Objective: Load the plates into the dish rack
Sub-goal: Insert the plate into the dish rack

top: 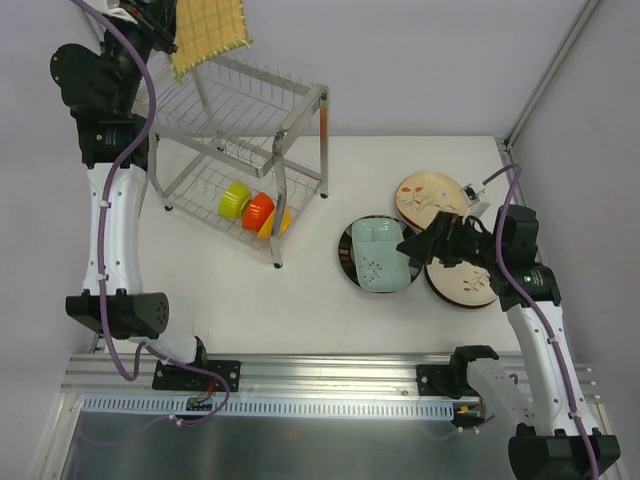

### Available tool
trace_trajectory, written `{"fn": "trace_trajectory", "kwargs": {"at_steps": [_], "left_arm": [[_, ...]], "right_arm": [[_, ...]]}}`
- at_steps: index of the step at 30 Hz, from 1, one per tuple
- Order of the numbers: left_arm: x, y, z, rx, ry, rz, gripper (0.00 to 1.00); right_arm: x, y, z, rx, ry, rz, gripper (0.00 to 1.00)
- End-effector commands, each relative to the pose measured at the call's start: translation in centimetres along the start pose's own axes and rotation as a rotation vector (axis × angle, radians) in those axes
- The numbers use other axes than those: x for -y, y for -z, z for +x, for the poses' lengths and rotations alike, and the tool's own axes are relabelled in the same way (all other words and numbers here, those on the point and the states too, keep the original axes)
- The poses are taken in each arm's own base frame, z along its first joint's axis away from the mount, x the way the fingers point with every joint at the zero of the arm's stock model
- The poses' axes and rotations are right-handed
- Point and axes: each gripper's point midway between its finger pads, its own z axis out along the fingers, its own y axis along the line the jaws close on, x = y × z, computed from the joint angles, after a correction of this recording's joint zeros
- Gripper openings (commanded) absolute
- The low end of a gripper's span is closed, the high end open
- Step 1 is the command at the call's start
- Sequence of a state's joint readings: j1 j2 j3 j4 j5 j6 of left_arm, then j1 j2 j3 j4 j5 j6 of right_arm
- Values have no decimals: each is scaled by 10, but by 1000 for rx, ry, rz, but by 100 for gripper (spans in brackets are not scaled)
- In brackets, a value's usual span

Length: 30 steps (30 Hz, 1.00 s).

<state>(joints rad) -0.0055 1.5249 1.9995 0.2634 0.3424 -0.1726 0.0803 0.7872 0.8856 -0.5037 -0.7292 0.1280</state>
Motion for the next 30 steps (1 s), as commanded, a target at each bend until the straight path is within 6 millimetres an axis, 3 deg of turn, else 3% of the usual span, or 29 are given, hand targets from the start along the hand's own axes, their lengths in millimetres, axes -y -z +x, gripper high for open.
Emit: {"fn": "trace_trajectory", "kwargs": {"at_steps": [1,11,12,13,14,17,30], "left_arm": [[-13,1,-77,249,-115,28,0],[-100,-5,-53,238,-121,-22,0],[-112,-8,-40,222,-107,-23,0],[-108,-9,-48,235,-116,6,0],[-119,-11,-38,225,-107,-4,0],[-128,-11,-38,225,-136,-1,0],[-160,-17,25,115,-126,21,0]], "right_arm": [[-8,-3,-10,11,70,-60,100],[0,-16,-14,-26,78,-75,100],[2,-18,-15,-29,76,-77,100],[2,-20,-14,-34,75,-80,100],[2,-20,-15,-36,75,-84,100],[3,-23,-16,-45,69,-89,100],[3,-26,-19,-58,67,-96,100]]}}
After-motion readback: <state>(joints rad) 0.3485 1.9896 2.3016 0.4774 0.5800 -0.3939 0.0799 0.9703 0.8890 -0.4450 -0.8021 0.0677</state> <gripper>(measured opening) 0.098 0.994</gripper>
